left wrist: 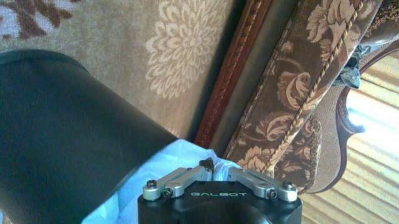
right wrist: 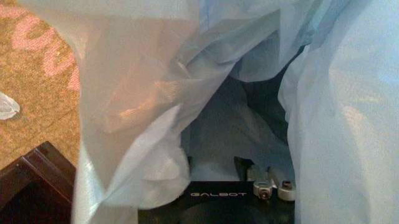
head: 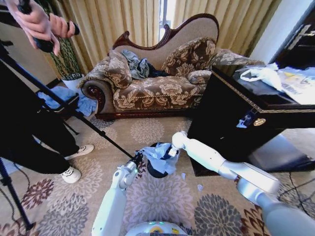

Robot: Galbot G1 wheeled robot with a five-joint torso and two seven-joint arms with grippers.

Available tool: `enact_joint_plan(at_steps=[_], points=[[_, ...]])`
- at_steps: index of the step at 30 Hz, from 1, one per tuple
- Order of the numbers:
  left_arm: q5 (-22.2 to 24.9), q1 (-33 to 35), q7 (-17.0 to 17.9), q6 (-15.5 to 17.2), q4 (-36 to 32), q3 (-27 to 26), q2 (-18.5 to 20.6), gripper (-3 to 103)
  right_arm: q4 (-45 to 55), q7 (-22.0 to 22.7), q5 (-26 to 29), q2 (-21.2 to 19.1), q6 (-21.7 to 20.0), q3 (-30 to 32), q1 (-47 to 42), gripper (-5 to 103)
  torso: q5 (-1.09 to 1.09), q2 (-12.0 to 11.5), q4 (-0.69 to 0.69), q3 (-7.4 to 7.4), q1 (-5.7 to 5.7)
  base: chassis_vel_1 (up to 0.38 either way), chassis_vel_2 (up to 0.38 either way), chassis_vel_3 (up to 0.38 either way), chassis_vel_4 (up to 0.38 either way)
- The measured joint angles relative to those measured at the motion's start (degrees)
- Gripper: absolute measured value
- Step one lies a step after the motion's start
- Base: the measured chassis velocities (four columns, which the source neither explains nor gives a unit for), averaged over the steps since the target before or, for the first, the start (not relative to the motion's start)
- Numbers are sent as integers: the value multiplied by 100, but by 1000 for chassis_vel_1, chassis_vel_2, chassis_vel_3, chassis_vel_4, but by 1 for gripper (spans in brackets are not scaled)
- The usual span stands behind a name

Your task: Place a garbage bag over the trash bin.

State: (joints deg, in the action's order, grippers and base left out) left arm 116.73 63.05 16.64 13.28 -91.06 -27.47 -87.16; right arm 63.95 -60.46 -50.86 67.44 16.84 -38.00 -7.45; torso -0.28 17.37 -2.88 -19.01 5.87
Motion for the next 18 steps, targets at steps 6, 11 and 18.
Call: enact_joint_plan(at_steps=[6, 11, 18], points=[[-13, 14, -2, -2, -18, 2, 72, 0, 45, -68, 525, -87, -240, -2, 61, 70, -2, 0, -2, 0, 0, 0, 0, 0, 0], [-32, 0, -13, -3, -3, 2, 78, 0, 157, -91, 1100, -94, -516, -196, 122, 85, -1, 0, -1, 0, 0, 0, 0, 0, 0], [-93, -10, -66, -4, 57, 50, 79, 0, 201, -23, 1482, -17, -784, -332, 151, 100, -1, 0, -1, 0, 0, 0, 0, 0, 0]])
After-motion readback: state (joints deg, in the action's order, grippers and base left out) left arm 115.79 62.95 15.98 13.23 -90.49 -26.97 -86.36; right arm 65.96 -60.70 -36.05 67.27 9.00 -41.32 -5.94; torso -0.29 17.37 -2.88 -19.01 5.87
